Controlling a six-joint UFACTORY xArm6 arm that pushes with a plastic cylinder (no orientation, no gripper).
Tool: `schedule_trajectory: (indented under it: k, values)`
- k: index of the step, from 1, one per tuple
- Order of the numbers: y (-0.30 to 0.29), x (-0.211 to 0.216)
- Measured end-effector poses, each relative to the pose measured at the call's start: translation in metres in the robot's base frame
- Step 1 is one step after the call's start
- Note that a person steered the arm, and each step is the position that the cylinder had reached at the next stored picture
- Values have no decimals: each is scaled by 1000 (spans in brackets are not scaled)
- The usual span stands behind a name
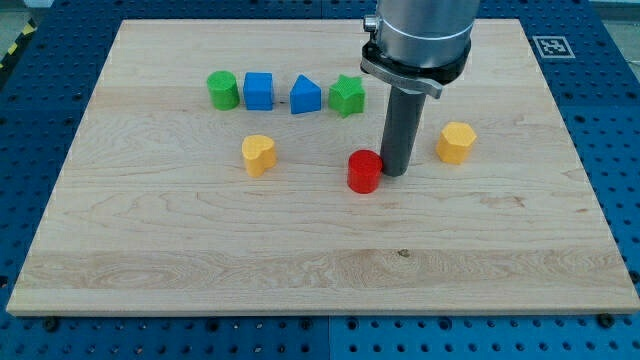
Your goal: Move the red circle toward the yellow heart
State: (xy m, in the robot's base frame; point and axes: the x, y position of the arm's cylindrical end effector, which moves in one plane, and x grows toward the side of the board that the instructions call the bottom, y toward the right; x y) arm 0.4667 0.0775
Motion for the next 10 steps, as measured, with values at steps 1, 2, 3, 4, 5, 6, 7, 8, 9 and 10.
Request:
schedule_trajectory:
  k: [1, 2, 3, 4, 5, 6, 7, 8, 9, 10]
  values:
    - [20, 4]
    - [38, 26]
    - [38, 28]
    - [31, 28]
    - [12, 24]
    - [-9, 10]
    - [-27, 6]
    - [-33, 6]
    - [9, 7]
    - [92, 24]
